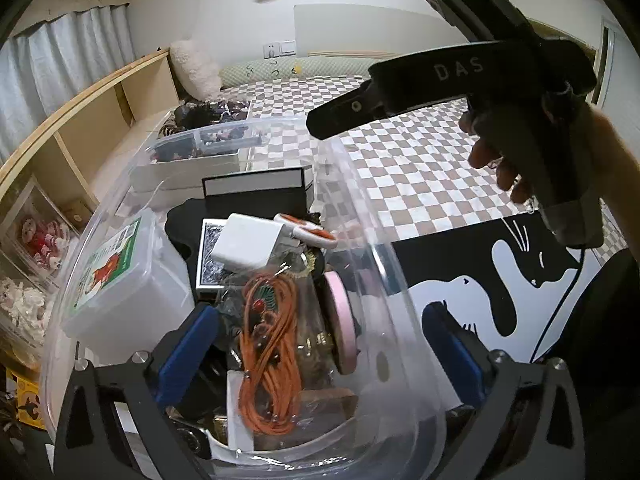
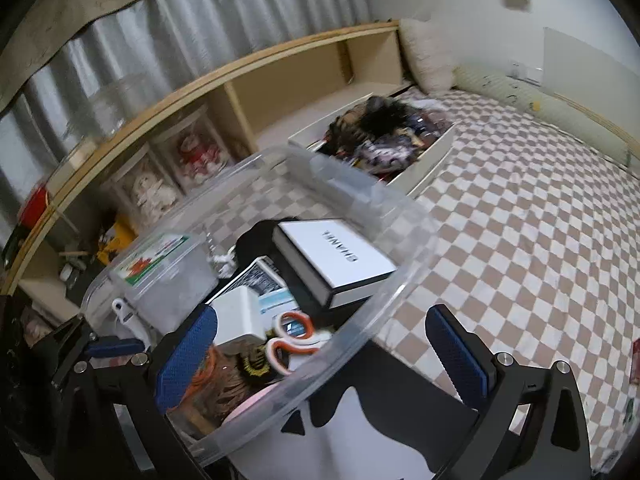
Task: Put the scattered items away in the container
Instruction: 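Withdraw both open tools from the container back over the bed, then move both open tools toward the green clips with white cords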
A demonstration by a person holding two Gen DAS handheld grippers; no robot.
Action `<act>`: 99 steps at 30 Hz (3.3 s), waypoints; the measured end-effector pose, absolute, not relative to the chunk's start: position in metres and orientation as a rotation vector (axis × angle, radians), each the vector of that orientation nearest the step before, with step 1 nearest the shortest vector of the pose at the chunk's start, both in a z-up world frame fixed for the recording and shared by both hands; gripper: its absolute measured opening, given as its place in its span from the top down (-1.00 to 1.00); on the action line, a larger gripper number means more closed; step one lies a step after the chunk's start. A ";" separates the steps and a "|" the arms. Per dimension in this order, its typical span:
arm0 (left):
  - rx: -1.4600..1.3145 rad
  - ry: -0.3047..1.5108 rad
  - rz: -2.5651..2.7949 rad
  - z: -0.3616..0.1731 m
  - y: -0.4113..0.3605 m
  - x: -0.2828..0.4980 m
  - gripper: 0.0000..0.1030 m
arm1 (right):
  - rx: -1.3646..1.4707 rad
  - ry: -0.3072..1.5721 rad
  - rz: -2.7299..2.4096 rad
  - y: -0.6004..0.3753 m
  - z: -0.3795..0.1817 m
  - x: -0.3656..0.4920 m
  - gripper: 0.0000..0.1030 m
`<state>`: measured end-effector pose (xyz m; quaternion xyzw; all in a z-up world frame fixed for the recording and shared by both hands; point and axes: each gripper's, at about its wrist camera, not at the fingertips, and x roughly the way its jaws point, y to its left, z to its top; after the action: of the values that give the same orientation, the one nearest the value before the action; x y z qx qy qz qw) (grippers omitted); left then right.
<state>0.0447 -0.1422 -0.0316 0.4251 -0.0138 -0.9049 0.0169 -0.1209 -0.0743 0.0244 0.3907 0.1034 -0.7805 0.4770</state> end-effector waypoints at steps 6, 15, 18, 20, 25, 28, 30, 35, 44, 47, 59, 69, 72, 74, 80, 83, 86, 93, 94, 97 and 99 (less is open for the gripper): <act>1.311 -0.046 -2.833 -0.027 -0.131 0.035 -1.00 | 0.886 0.219 -1.976 -0.051 0.032 -0.126 -1.00; 1.271 -0.057 -2.856 -0.020 -0.113 0.022 -1.00 | 0.792 0.186 -2.055 -0.015 0.043 -0.133 -1.00; 1.273 -0.052 -2.861 -0.019 -0.109 0.018 -1.00 | 0.784 0.188 -2.072 -0.004 0.046 -0.134 -1.00; 1.275 -0.052 -2.864 -0.019 -0.105 0.014 -1.00 | 0.798 0.192 -2.074 0.002 0.045 -0.136 -1.00; 1.282 -0.045 -2.872 -0.018 -0.096 0.005 -1.00 | 0.790 0.251 -2.113 0.016 0.046 -0.135 -1.00; 1.280 -0.032 -2.880 -0.016 -0.090 -0.001 -1.00 | 0.764 0.295 -2.150 0.026 0.048 -0.132 -1.00; 1.249 -0.026 -2.889 -0.012 -0.087 -0.003 -1.00 | 0.761 0.303 -2.163 0.033 0.049 -0.131 -1.00; 1.199 0.015 -2.903 -0.002 -0.081 -0.013 -1.00 | 0.781 0.305 -2.196 0.055 0.051 -0.133 -1.00; 1.192 0.035 -2.930 0.010 -0.059 -0.035 -1.00 | 0.823 0.278 -2.256 0.096 0.054 -0.140 -1.00; 1.197 0.026 -2.953 0.015 -0.049 -0.042 -1.00 | 0.844 0.265 -2.273 0.109 0.053 -0.143 -1.00; 1.166 0.051 -3.044 0.027 -0.010 -0.074 -0.99 | 0.941 0.225 -2.349 0.165 0.043 -0.155 -1.00; 1.140 0.144 -3.145 0.024 0.025 -0.102 -1.00 | 0.921 0.210 -2.490 0.222 0.040 -0.159 -1.00; 1.152 0.159 -3.143 0.023 0.032 -0.111 -1.00 | 0.950 0.127 -2.519 0.244 0.035 -0.166 -1.00; 1.152 0.131 -3.141 0.022 0.039 -0.119 -1.00 | 0.968 0.070 -2.537 0.259 0.032 -0.171 -1.00; 1.207 0.140 -3.137 0.017 0.053 -0.139 -1.00 | 1.019 -0.076 -2.581 0.298 0.023 -0.185 -1.00; 1.235 0.145 -3.140 0.015 0.060 -0.150 -1.00 | 1.033 -0.080 -2.590 0.302 0.019 -0.188 -1.00; 1.263 0.143 -3.140 0.011 0.067 -0.159 -1.00 | 1.043 -0.079 -2.594 0.305 0.016 -0.191 -1.00; 1.261 0.104 -3.156 0.009 0.085 -0.179 -1.00 | 1.065 -0.095 -2.573 0.310 0.011 -0.195 -1.00; 1.256 0.101 -3.156 0.009 0.086 -0.183 -1.00 | 1.071 -0.104 -2.570 0.312 0.011 -0.195 -1.00; 1.241 0.089 -3.153 0.011 0.089 -0.194 -1.00 | 1.084 -0.123 -2.560 0.315 0.010 -0.198 -1.00; 1.231 0.082 -3.152 0.012 0.092 -0.202 -1.00 | 1.090 -0.113 -2.564 0.315 0.009 -0.202 -1.00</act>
<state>-0.2016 0.0916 0.0116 0.3609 0.0241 -0.9244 -0.1212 -0.2017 0.3155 0.0093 0.3847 -0.0400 -0.9053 0.1757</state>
